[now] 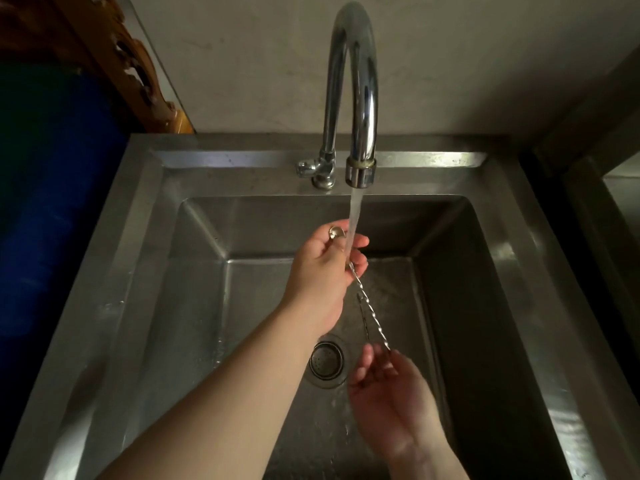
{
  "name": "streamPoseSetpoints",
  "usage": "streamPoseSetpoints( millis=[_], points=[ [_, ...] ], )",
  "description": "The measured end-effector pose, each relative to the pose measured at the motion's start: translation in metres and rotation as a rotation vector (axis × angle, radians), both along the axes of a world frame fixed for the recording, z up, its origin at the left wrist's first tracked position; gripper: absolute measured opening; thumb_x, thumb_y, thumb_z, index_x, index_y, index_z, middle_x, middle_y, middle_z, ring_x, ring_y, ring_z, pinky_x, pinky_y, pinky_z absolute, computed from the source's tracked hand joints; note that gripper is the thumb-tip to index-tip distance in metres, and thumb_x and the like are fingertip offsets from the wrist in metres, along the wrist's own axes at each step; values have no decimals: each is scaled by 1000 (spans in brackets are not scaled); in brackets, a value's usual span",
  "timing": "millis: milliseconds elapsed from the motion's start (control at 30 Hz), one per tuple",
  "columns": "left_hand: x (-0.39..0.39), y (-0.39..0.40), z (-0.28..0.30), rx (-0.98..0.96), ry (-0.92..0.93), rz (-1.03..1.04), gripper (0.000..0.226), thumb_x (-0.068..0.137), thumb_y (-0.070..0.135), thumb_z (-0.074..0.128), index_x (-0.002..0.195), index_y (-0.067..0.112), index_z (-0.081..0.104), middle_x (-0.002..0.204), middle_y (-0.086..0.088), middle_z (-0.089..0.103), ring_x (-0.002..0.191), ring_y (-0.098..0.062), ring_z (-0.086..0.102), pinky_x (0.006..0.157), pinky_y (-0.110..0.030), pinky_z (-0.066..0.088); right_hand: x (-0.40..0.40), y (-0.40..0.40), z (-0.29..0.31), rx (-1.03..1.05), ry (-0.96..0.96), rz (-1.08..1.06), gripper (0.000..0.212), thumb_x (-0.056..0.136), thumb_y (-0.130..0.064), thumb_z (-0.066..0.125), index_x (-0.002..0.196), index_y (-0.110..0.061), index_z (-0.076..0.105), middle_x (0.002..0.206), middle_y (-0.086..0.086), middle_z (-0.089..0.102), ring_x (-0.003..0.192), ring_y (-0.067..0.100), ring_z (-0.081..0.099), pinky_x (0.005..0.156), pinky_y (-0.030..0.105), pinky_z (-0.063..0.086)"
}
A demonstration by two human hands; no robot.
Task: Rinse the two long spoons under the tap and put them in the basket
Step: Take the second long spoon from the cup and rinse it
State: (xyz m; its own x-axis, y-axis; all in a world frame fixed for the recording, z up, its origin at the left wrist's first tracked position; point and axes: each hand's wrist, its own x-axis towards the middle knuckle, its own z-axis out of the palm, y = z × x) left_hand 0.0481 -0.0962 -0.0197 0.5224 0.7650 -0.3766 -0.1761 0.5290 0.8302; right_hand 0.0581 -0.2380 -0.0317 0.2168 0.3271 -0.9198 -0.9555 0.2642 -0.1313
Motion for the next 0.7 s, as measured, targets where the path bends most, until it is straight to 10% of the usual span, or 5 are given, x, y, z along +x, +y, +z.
streamPoseSetpoints(
  millis=[100,167,300,400,700],
  points=[
    [0,3,3,118,16,-28,35,99,13,45,88,33,71,80,3,73,58,-7,57,59,-22,51,-11,3,-2,-222,-167,379,39,99,-34,46,74,-8,59,50,7,60,38,17,48,46,26,34],
    [0,5,9,192,17,-77,31,94,19,48,87,38,71,83,3,74,59,-7,57,60,-23,50,-13,4,1,-466,-630,689,40,95,-40,50,65,-15,59,46,-1,57,38,14,47,44,28,36],
    [-3,10,22,274,-47,-186,25,91,21,52,95,34,72,92,-1,75,69,-10,62,67,-23,52,-4,25,11,-454,-1467,749,15,90,-43,52,98,-37,64,96,-14,59,89,4,60,78,32,48],
    [-7,15,32,313,-82,-173,24,92,18,51,100,28,71,92,-1,75,72,-10,63,69,-23,51,12,48,16,-245,-1556,694,22,96,-26,53,114,-30,65,109,-15,62,104,4,60,91,25,49],
    [-18,31,56,297,-196,-65,27,99,0,44,103,14,67,95,-7,72,84,-16,67,85,-36,56,26,84,33,71,-1450,599,17,95,-33,56,86,-21,64,64,-6,57,57,12,50,54,29,43]
  ],
)
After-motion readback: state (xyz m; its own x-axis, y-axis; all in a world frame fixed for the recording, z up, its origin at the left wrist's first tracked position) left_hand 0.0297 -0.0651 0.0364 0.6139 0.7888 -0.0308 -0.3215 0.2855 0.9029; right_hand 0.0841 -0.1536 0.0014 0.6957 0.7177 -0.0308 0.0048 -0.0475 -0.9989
